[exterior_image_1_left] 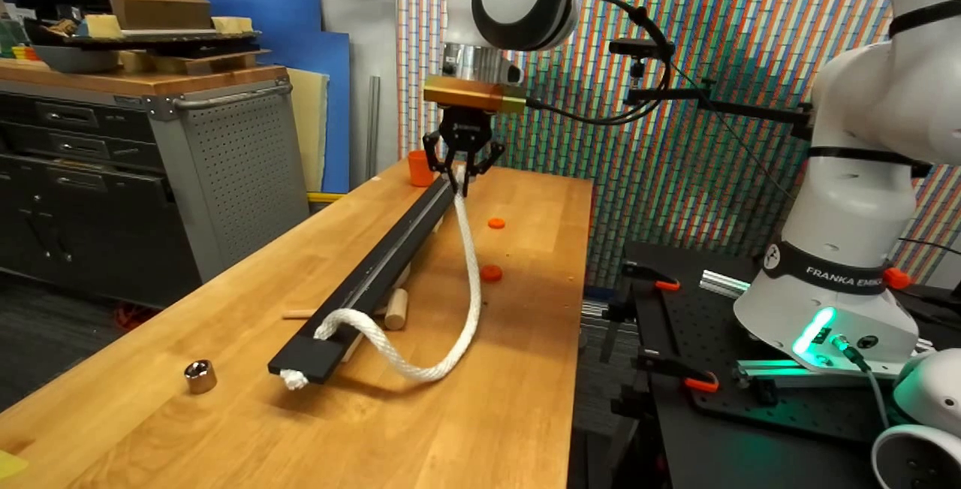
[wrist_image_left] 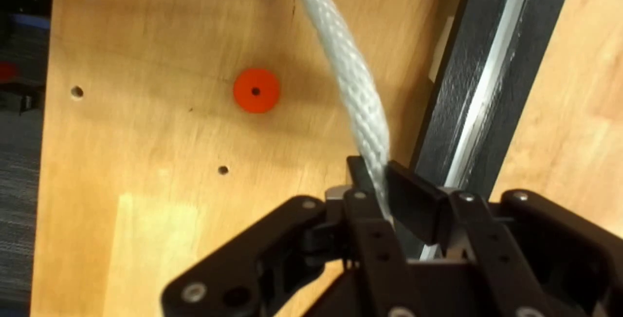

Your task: Put the white rope on the board

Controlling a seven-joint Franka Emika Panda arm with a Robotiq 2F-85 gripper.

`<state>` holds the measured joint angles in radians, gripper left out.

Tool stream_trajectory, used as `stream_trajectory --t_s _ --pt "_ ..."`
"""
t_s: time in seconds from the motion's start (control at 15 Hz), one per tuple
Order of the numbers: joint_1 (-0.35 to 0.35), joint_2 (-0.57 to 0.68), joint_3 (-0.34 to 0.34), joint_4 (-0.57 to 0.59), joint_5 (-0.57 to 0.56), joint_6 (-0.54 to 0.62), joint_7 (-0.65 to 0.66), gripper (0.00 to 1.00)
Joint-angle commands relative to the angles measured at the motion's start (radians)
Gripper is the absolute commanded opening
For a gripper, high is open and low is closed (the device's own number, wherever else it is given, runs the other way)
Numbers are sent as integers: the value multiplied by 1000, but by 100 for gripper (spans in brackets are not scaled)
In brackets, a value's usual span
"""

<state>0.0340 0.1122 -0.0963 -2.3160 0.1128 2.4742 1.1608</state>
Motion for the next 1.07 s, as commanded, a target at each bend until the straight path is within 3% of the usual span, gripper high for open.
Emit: stream_trajectory --t_s 0.0,0.47,1.0 --pt "-48 -32 -19 43 -45 -58 -6 4" --pt "-134 -14 -75 165 -79 -158 -3 4" --pt "-186 17 -138 290 -230 -229 68 4"
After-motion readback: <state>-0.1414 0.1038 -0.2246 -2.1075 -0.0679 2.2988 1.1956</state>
